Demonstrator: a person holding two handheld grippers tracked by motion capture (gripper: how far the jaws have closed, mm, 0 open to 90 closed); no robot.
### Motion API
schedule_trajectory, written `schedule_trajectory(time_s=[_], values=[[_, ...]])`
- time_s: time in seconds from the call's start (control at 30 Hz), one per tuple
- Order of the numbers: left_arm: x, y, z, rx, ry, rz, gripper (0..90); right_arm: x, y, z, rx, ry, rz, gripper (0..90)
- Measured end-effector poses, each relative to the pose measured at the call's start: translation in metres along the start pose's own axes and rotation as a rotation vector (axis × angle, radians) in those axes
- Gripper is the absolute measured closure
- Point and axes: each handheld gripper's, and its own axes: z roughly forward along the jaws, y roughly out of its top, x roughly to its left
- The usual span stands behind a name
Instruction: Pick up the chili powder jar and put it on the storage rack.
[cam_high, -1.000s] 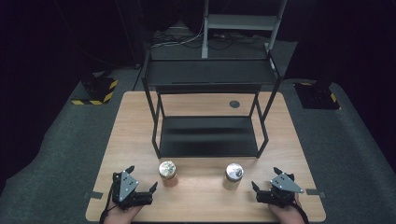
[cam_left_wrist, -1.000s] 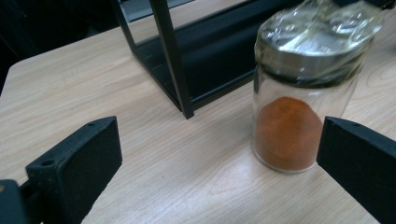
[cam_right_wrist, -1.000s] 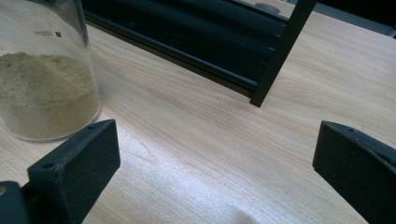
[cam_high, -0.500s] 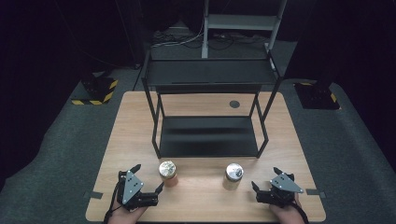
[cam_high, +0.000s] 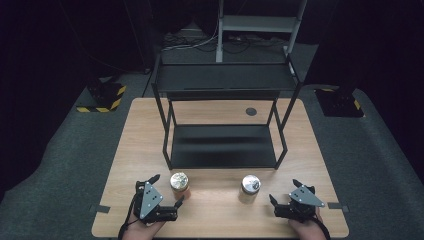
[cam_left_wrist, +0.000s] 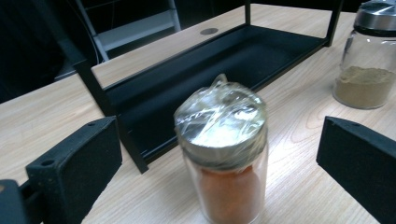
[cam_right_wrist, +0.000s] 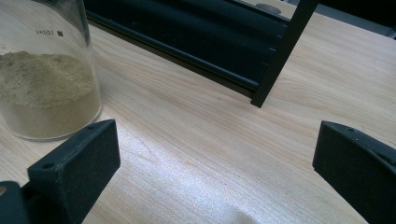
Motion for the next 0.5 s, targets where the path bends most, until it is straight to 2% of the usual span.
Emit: schedule_trajectory(time_s=[0.13, 0.4, 0.5], values=[[-0.001, 0.002, 0.003, -0.006, -0.007, 0.003, 0.5, 0.000, 0.000, 0.000, -0.002, 0.001, 0.000, 0.0], [0.001, -0.001, 0.014, -0.005, -0.020, -0.029, 0.5, -0.001, -0.001, 0.000, -0.005, 0.003, 0.002, 0.0], [0.004, -0.003, 0.020, -0.004, -0.028, -0.060, 0.5, -0.001, -0.001, 0.000, -0.004, 0.003, 0.003, 0.0]])
